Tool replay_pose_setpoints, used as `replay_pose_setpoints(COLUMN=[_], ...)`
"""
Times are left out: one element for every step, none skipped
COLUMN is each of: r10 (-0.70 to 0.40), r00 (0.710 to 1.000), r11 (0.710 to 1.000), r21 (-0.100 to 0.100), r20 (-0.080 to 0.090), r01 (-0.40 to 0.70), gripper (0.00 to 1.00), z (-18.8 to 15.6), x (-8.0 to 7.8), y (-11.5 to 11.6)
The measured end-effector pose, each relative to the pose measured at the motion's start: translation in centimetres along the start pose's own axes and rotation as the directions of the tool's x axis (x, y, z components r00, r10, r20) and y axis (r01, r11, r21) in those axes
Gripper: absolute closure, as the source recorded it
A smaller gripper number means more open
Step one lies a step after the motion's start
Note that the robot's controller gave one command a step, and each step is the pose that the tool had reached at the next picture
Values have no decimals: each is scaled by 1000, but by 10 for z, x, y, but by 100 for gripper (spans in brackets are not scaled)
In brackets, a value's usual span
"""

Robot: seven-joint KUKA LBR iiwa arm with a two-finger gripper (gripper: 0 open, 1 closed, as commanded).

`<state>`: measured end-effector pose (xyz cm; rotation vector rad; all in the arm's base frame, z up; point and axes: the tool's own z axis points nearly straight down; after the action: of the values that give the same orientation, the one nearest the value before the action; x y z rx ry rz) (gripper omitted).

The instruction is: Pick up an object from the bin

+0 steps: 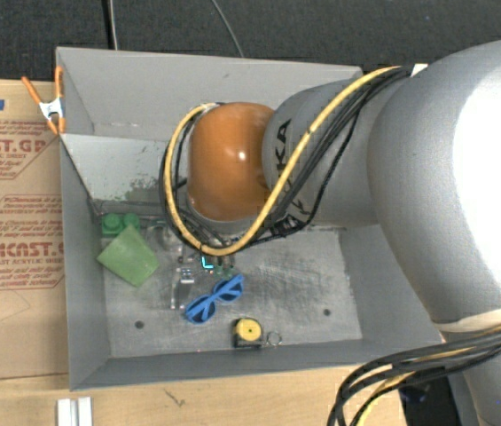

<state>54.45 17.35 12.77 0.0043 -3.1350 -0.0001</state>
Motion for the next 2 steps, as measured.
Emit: replay_pose_setpoints(r10=[-333,-430], r00=[943,903], r11=[943,903], r21=[-1,4], r20=[18,9], r01=[333,430], gripper=[0,0], z=[53,27], x=[8,4], y=[-42,-74])
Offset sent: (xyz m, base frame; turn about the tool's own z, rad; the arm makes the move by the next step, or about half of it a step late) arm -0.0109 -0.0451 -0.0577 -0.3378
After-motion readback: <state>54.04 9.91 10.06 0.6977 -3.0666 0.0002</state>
